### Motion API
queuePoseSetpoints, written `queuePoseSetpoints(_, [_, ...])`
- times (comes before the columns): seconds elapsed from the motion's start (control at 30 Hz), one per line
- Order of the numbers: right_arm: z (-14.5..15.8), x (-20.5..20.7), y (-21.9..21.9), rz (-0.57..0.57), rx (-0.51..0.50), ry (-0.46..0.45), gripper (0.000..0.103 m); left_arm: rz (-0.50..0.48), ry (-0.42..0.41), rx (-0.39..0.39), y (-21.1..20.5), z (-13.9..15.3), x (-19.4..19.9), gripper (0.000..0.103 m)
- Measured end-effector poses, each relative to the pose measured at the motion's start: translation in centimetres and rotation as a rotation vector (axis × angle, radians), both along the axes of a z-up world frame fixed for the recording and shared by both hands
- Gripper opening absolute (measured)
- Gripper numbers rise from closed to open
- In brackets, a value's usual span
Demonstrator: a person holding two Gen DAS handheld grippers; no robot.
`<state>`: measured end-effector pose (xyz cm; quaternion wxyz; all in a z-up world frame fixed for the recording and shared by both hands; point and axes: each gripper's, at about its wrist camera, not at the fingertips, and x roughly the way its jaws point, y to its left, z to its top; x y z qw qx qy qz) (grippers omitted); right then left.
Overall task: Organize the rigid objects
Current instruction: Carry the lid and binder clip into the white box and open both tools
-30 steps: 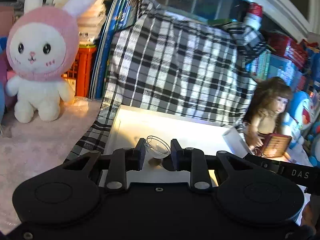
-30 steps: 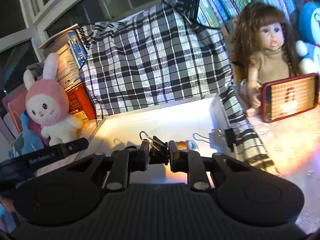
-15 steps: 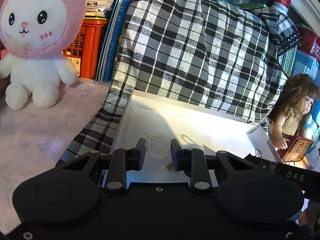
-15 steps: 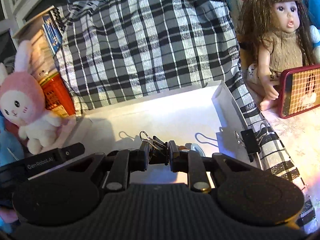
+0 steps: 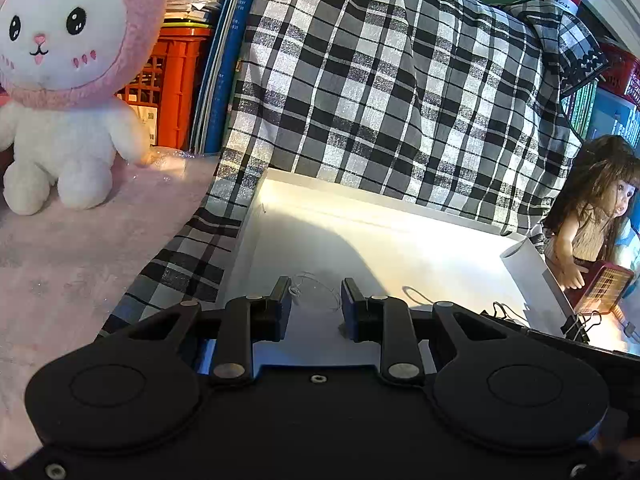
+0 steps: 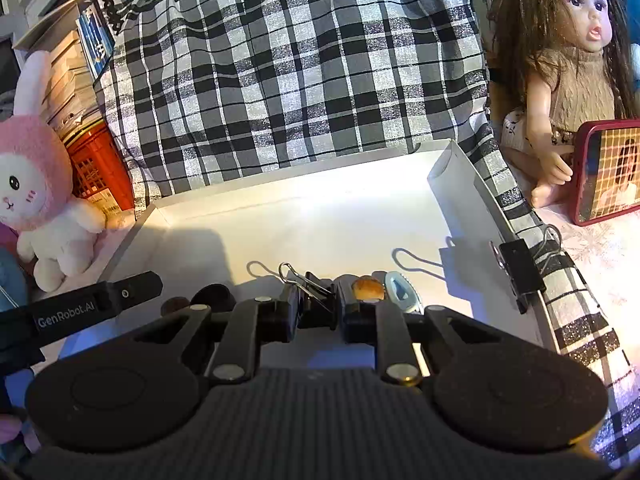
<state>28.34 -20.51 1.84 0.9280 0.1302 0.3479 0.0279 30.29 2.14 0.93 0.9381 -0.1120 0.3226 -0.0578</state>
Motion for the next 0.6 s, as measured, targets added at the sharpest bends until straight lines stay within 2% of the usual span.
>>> queuePoseSetpoints(0.17, [0.0, 0.2, 0.2, 0.008, -0.022, -0.005, 0.024, -0.007, 0.032, -0.019, 0.2, 0.3, 0.1, 0.026])
queuePoseSetpoints(0.3, [-0.2, 0.2, 0.1, 0.008, -0.022, -0.009, 0.024, -0.038, 0.053, 0.004, -0.4, 0.7, 0.1, 0.026])
queuePoseSetpoints(0.4, [-0.2, 0.2, 0.2, 0.009, -0.025, -0.009, 0.024, -0.036, 0.063, 0.053, -1.0, 0.5, 0.2, 0.026])
queuePoseSetpoints(0.6, [-0.1, 0.2, 0.4, 0.014, -0.036, -0.007, 0.024, -0.04, 0.06, 0.064, -1.3, 0.4, 0.1, 0.029])
